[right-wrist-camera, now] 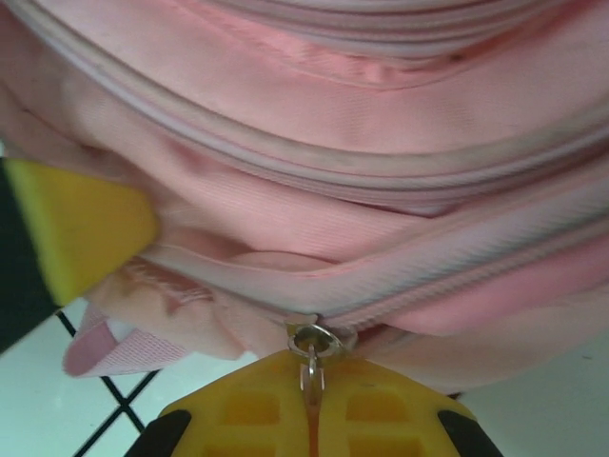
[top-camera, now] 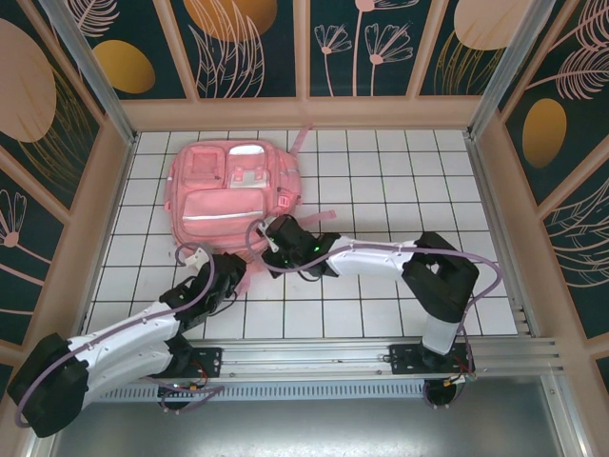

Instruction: Pack the student bag

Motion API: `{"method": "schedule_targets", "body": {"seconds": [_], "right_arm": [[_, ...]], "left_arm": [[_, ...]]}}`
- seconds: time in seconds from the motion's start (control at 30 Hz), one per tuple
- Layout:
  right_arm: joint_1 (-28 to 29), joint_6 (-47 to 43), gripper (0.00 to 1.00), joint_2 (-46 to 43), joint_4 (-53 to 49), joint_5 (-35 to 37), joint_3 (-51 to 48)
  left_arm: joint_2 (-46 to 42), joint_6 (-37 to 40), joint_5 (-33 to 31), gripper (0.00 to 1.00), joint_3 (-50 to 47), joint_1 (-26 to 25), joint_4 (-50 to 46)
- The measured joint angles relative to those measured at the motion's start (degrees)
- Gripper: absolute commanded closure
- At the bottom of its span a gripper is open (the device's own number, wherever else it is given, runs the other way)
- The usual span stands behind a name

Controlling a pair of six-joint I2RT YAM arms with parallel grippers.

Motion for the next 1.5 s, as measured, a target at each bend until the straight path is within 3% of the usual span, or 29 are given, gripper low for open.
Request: {"method": "schedule_targets", "body": {"seconds": [0.23, 0.5, 0.83, 1.1, 1.23, 1.37, 1.5], "right_arm": [[1.3, 1.6, 1.00, 1.9, 0.0, 0.2, 1.4], [-6.8, -0.1, 1.00, -3.3, 4.7, -4.3, -6.8], [-9.1, -2.7, 1.00, -4.6, 5.5, -8.9, -7.5], [1.1, 1.9, 1.00, -0.5, 0.3, -1.7, 0.0], [3.7, 3.3, 1.00, 1.9, -1.1, 0.5, 2.6], [1.4, 3.5, 1.00, 1.4, -1.7, 0.1, 1.9], [-4.9, 3.1, 1.00, -2.4, -1.8, -3.0, -2.1]], "left_arm": [[-0.5, 0.1, -0.8, 1.00, 0.0, 0.0, -0.4], [-6.8, -0.2, 2.3, 1.00, -1.0, -0.8, 0.7], [-7.1, -0.4, 3.3, 1.00, -1.0, -0.8, 2.1], [-1.3, -0.2, 0.2, 1.00, -1.3, -0.2, 1.7], [-0.2, 0.1, -1.4, 1.00, -1.3, 0.3, 0.8], [-2.1, 0.1, -1.5, 1.00, -1.3, 0.3, -0.3], [-6.5, -0.1, 0.4, 1.00, -1.6, -0.3, -0.4]]}}
